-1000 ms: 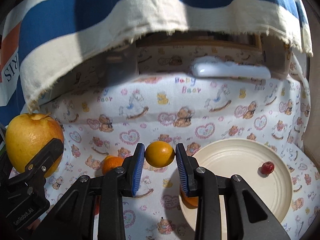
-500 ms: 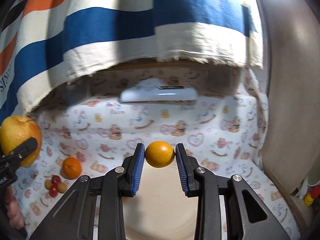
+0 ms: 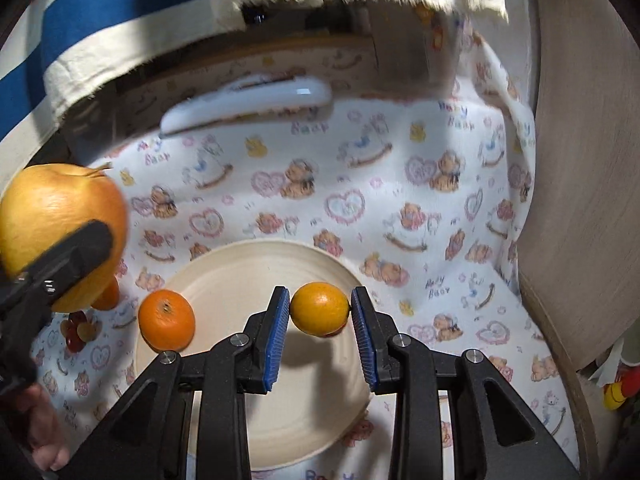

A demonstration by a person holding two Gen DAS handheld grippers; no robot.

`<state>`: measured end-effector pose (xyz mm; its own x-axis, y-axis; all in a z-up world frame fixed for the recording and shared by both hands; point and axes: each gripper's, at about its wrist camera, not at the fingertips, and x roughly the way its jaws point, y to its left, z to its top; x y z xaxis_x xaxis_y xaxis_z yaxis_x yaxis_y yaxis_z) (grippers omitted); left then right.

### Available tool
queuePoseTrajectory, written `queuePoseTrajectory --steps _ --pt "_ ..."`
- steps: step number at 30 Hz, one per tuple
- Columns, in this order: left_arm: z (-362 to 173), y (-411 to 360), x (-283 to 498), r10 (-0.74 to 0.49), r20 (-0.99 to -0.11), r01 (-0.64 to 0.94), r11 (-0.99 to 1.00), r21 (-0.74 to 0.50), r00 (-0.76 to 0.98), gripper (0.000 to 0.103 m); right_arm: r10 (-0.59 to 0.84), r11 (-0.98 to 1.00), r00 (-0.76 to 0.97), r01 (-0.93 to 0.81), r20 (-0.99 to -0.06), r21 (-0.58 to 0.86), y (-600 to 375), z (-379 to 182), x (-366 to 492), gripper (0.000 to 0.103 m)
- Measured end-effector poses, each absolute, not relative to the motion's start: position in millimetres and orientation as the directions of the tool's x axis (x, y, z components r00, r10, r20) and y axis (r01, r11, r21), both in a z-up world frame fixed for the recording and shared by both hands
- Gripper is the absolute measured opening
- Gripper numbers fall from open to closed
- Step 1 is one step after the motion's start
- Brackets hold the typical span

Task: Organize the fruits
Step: 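Lift the pomelo and small yellow citrus and carry both over the plate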

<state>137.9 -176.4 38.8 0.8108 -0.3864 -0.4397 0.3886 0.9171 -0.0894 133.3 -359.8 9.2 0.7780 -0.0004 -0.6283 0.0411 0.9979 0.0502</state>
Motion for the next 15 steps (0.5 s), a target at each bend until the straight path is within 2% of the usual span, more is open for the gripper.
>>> queuePoseTrajectory --steps 5,9,15 --pt "18 -204 166 -0.356 -0.525 0.376 0.924 -0.072 0.773 0.089 0.039 0.997 0.698 0.025 -0.715 0.079 -370 -8 148 0.033" --pt "6 -208 181 -0.360 -0.560 0.368 0.924 -0.103 0.746 0.089 0.038 0.994 0.684 0.050 -0.728 0.100 -379 -15 154 0.033" --pt "-2 -221 194 -0.326 -0.601 0.364 0.929 -0.061 0.730 0.089 0.048 0.993 0.685 0.049 -0.727 0.112 -378 -17 156 0.033"
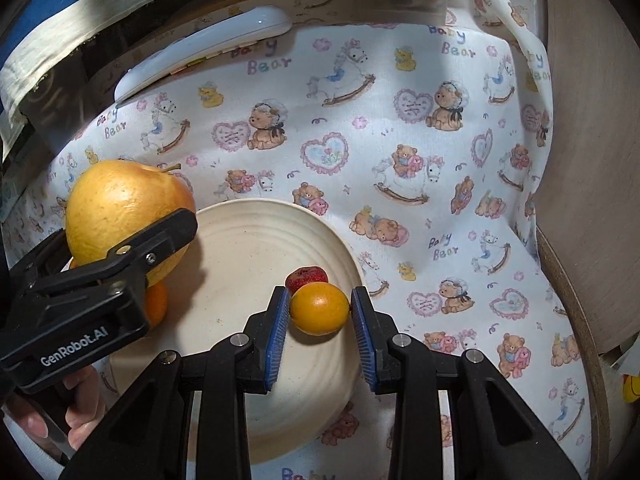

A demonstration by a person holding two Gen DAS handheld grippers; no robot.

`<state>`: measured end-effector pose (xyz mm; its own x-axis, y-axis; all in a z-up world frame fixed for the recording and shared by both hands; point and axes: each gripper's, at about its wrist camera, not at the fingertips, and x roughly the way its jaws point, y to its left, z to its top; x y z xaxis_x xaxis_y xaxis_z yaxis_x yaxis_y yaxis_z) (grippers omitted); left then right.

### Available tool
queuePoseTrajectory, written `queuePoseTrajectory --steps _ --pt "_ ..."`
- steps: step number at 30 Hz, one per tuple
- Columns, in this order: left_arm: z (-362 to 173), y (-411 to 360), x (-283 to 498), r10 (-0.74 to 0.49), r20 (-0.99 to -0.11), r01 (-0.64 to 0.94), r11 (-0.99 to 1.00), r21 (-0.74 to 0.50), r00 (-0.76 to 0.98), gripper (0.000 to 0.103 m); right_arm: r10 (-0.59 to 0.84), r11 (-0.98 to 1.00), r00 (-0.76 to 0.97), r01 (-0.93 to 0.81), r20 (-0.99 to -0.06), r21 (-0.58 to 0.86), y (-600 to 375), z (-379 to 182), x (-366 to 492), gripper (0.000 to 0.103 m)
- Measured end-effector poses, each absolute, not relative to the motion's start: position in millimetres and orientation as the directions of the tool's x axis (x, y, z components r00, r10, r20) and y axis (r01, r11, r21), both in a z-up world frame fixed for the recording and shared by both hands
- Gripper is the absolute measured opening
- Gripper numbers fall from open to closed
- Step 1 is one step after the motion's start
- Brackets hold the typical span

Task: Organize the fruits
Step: 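Lift the pomelo and small yellow citrus and carry both over the plate, then lower the pomelo with the left gripper and release it while the right releases the citrus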

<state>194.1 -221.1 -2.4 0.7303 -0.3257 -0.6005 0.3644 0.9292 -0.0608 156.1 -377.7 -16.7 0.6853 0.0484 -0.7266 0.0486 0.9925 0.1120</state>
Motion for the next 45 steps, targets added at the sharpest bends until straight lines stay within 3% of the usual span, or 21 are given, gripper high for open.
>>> queuePoseTrajectory --steps 14,21,30,36,38,45 --pt "-11 -243 234 -0.282 -0.703 0.345 0.937 -0.055 0.653 0.089 0.085 0.985 0.664 0.055 -0.743 0.162 -384 -20 162 0.033" --pt "-15 -255 235 -0.263 -0.712 0.358 0.934 -0.018 0.651 0.089 0.060 0.988 0.665 0.066 -0.745 0.138 -383 -23 163 0.033" --pt "-26 -258 234 -0.279 -0.745 0.349 0.935 -0.066 0.606 0.090 0.044 0.992 0.672 0.056 -0.740 0.110 -373 -26 160 0.033" --pt "-9 -250 228 -0.307 -0.703 0.356 0.931 -0.082 0.642 0.091 0.042 0.995 0.670 0.041 -0.742 0.094 -367 -27 159 0.035" --pt "5 -245 221 -0.319 -0.662 0.362 0.929 -0.077 0.678 0.091 0.045 0.995 0.671 0.037 -0.740 0.094 -366 -26 158 0.045" --pt "56 -210 179 -0.325 -0.491 0.341 0.938 -0.059 0.808 0.096 0.018 0.998 0.693 0.028 -0.720 0.052 -353 -26 152 0.047"
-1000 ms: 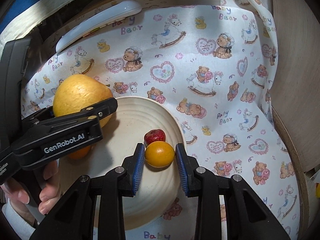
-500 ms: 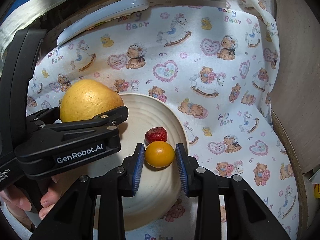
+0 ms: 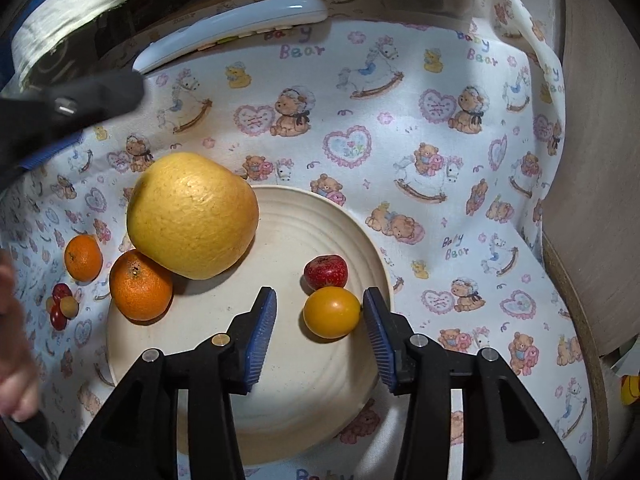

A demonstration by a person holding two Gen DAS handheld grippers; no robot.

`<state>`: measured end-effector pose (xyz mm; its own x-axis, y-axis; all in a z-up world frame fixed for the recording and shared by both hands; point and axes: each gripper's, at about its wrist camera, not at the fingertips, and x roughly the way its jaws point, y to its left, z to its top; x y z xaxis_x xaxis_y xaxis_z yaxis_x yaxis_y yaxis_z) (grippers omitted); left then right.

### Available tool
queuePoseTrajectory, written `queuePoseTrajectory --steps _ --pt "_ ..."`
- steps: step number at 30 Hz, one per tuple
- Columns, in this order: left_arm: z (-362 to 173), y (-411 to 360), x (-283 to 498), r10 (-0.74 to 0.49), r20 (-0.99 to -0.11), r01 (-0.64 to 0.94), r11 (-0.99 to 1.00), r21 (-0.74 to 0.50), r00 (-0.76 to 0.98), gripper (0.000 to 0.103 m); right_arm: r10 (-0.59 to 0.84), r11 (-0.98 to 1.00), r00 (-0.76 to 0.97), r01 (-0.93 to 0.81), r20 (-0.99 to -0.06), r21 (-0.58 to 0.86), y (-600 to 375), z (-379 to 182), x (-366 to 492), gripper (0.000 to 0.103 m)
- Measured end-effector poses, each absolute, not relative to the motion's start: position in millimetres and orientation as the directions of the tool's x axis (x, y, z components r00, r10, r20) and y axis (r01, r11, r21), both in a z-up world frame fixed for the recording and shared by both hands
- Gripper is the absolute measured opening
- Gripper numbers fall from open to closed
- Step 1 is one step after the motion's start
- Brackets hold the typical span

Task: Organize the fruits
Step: 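Lower the pomelo with the left gripper and release it while the right releases the citrus, then withdraw both grippers from the plate toward the loose fruit pile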

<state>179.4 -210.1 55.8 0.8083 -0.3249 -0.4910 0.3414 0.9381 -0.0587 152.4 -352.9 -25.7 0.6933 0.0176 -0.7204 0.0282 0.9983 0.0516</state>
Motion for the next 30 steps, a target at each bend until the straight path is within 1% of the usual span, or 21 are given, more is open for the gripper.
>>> queuePoseTrajectory --steps 3,6,8,10,12,14,16,18,20,23,27,30 --pt "68 -191 153 -0.307 -0.418 0.324 0.945 -0.030 0.855 0.096 0.027 0.998 0.725 0.017 -0.688 0.057 -350 -16 146 0.047" --pt "76 -170 127 -0.275 -0.347 0.298 0.954 0.016 0.897 0.100 0.029 0.998 0.774 0.012 -0.633 0.060 -348 -1 136 0.048" --pt "79 -155 110 -0.272 -0.309 0.292 0.956 0.019 0.911 0.102 0.032 0.998 0.802 0.009 -0.596 0.065 -347 8 130 0.053" --pt "79 -141 94 -0.257 -0.271 0.273 0.962 0.021 0.928 0.102 0.034 0.998 0.833 0.004 -0.552 0.066 -344 18 120 0.054" --pt "77 -127 80 -0.238 -0.244 0.251 0.968 0.021 0.940 0.102 0.041 0.997 0.861 -0.006 -0.508 0.071 -339 26 110 0.058" --pt "78 -112 69 -0.225 -0.233 0.236 0.971 0.021 0.946 0.102 0.047 0.997 0.880 -0.012 -0.472 0.078 -334 33 103 0.067" --pt "77 -99 59 -0.203 -0.213 0.213 0.977 0.026 0.956 0.102 0.061 0.996 0.895 -0.027 -0.441 0.083 -325 39 94 0.068" --pt "75 -87 50 -0.178 -0.191 0.187 0.982 0.031 0.965 0.102 0.080 0.995 0.906 -0.050 -0.415 0.083 -318 45 85 0.071" --pt "73 -78 45 -0.166 -0.185 0.174 0.984 0.027 0.969 0.102 0.084 0.995 0.918 -0.057 -0.388 0.081 -312 47 79 0.083" --pt "68 -66 40 -0.155 -0.181 0.160 0.987 0.015 0.971 0.102 0.087 0.995 0.934 -0.066 -0.346 0.072 -304 50 69 0.085" --pt "59 -49 36 -0.124 -0.160 0.128 0.992 0.012 0.979 0.102 0.097 0.995 0.936 -0.094 -0.337 0.026 -293 47 65 0.085" --pt "51 -39 37 -0.127 -0.191 0.130 0.992 0.000 0.973 0.102 0.108 0.994 0.934 -0.104 -0.340 0.030 -288 44 64 0.086"
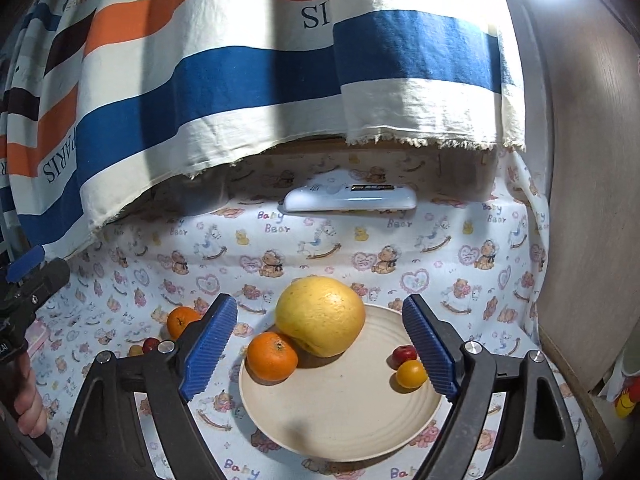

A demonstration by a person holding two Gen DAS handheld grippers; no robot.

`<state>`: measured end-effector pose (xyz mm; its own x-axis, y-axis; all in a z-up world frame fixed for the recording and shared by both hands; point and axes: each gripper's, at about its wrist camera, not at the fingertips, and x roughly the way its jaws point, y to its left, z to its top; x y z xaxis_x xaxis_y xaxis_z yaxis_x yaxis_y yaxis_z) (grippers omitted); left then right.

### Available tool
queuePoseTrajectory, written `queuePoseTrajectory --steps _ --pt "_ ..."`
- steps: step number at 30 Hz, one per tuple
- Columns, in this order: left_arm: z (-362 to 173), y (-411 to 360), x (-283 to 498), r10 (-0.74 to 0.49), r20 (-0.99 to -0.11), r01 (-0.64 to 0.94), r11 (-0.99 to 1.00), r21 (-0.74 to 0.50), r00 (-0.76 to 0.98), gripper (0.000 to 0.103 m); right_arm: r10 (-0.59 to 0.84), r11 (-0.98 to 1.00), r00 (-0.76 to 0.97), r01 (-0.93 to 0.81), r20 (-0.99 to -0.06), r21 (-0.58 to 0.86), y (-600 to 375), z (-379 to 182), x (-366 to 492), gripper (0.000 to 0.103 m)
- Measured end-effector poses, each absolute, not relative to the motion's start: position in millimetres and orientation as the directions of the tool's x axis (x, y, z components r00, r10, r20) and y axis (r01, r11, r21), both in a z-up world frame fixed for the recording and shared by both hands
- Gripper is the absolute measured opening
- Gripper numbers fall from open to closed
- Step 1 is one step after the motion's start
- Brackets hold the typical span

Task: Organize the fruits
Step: 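Withdraw both grippers from the plate toward the loose fruit pile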

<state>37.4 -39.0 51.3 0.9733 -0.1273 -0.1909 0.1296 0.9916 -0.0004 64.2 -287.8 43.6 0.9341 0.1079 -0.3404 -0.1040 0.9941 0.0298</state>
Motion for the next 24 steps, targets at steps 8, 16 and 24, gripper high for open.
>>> queuePoseTrajectory --steps 8,16,24 --pt "33 -21 42 -0.109 -0.208 0.104 0.994 -0.038 0.972 0.102 0.107 0.994 0.938 -0.102 -0.330 0.035 -283 35 64 0.092" --pt "9 -4 77 -0.065 -0.434 0.037 0.997 -0.072 0.899 0.102 0.102 0.994 0.926 -0.106 -0.363 0.008 -275 29 68 0.092" --pt "-22 16 114 -0.132 -0.618 0.018 0.982 -0.188 0.775 0.071 0.113 0.992 0.913 -0.128 -0.393 -0.013 -263 22 73 0.092"
